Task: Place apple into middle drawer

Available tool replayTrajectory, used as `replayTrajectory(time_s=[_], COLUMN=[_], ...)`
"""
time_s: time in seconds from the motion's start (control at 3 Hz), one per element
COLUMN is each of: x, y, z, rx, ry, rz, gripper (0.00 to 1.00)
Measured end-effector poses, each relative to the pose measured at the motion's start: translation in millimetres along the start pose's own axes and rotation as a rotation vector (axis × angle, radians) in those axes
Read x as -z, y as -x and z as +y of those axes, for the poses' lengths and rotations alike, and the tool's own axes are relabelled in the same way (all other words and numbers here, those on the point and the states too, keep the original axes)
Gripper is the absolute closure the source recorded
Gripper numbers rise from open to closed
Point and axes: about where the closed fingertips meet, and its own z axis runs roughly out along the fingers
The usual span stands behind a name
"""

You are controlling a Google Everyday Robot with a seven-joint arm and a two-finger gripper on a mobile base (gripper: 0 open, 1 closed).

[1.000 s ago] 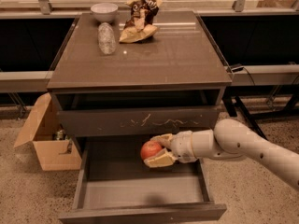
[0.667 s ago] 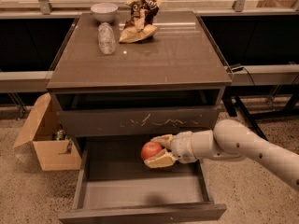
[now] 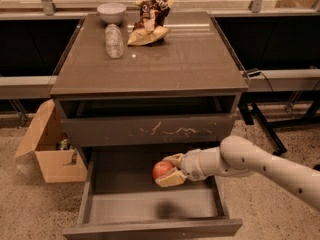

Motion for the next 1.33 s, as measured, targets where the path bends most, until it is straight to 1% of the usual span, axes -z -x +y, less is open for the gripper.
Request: replayTrajectory(time_s=[0.33, 0.67, 1.0, 1.33], x=[-37.6, -56.9, -66.4, -69.7], y=[-67.3, -100.2, -118.9, -127.4], z=[-24.8, -37.3, -50.9, -61.9], rx=[-0.074, -0.113, -0.139, -0.145], ry=[-0.007, -0.018, -0.046, -0.073], rz=[0.058, 0.076, 0.083, 0.075], gripper=[1.0, 1.0, 0.81, 0.58])
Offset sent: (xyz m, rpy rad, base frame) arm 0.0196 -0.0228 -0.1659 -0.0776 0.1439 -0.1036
